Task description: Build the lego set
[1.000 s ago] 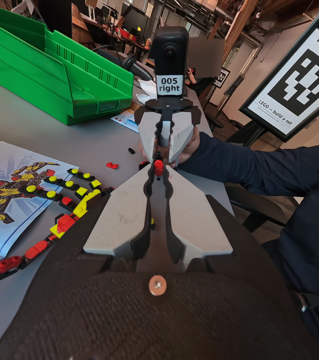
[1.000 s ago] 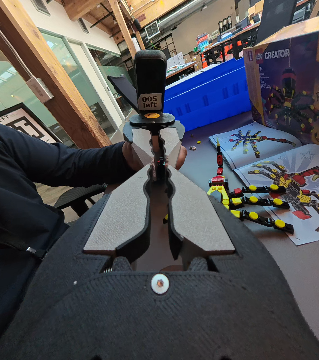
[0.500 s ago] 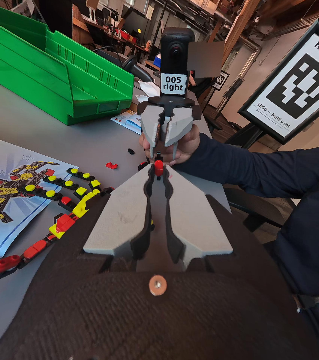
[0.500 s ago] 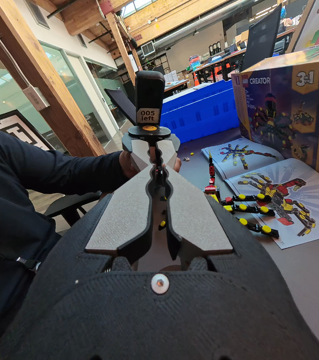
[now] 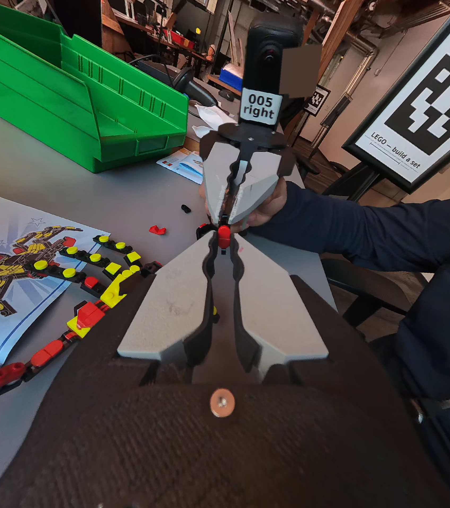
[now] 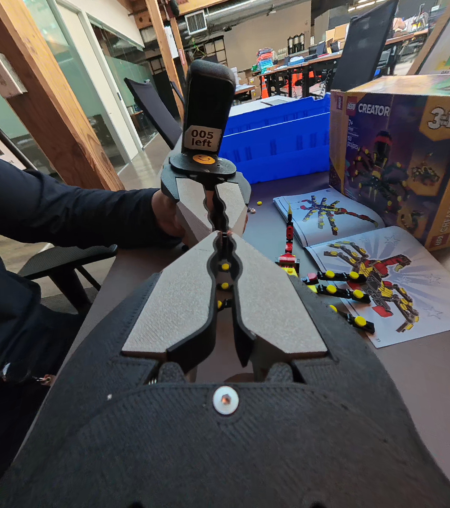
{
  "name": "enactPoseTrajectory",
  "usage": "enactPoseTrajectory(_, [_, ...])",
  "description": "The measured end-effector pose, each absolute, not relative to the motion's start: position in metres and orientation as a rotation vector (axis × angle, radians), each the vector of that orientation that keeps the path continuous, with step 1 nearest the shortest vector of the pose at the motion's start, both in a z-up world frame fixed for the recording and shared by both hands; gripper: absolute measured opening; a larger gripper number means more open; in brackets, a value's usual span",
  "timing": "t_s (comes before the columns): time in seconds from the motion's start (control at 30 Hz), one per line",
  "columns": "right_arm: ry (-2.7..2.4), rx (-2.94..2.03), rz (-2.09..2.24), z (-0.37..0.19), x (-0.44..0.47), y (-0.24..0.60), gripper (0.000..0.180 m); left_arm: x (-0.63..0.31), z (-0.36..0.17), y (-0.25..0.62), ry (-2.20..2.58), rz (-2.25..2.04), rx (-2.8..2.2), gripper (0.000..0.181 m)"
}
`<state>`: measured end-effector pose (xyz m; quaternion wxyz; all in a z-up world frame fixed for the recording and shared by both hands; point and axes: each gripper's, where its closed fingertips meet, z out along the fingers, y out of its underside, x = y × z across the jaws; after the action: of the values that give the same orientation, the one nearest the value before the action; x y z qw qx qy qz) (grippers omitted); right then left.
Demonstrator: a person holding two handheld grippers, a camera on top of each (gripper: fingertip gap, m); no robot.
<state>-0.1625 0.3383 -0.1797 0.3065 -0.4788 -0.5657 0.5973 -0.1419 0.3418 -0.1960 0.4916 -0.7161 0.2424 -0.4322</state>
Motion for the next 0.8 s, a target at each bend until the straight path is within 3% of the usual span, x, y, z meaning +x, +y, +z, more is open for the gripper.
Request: enactPoseTrajectory(0.8, [-1.377, -1.276, 1.705, -0.163, -0.157, 0.349, 0.000, -0.154, -0.162, 0.349, 0.480, -0.947, -1.495, 0.005])
